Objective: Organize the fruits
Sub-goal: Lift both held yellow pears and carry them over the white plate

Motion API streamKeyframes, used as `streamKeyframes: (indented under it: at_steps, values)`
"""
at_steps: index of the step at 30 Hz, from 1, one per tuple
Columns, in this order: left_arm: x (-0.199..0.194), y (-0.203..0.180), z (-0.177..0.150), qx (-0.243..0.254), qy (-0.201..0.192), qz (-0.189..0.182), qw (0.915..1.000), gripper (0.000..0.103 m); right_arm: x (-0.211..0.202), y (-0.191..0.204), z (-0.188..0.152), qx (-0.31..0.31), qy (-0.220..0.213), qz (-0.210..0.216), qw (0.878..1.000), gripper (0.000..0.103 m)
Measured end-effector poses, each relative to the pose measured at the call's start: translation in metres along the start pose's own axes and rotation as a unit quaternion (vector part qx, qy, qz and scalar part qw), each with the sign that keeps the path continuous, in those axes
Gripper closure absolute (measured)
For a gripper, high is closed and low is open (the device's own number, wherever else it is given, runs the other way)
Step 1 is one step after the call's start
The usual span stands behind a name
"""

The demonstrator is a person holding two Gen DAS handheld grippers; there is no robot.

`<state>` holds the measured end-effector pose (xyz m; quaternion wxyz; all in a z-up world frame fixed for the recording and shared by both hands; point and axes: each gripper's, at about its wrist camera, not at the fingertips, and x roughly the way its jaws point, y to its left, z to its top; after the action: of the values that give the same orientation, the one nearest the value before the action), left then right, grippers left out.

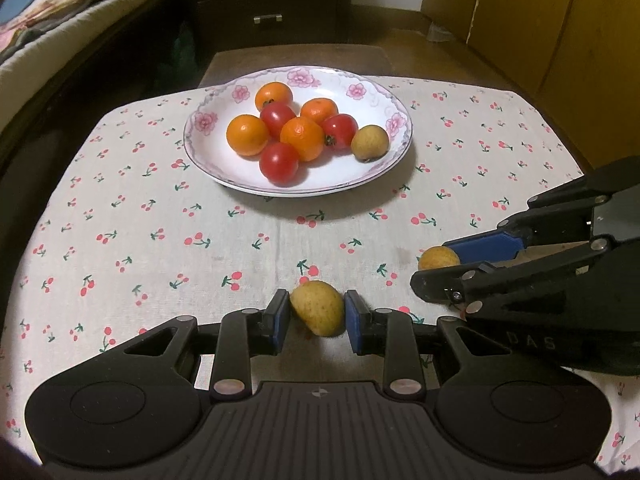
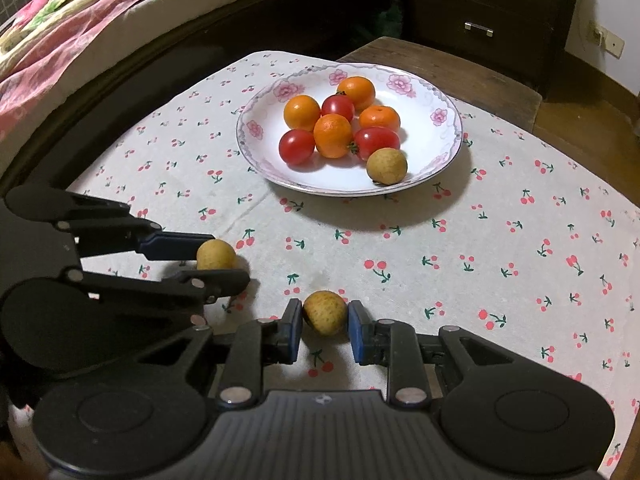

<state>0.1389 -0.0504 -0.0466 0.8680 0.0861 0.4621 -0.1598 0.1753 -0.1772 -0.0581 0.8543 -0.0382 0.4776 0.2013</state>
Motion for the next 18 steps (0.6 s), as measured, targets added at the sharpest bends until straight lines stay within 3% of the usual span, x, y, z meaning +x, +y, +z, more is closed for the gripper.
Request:
streamKeyframes:
  at_steps: [18]
  values:
    - [-0.016,0.002,-0.006,-0.006,0.003,-0.001,1.0000,0.067,-0.010,0.004,-0.003,-0.013,0.006,-0.006,1.000,0.075]
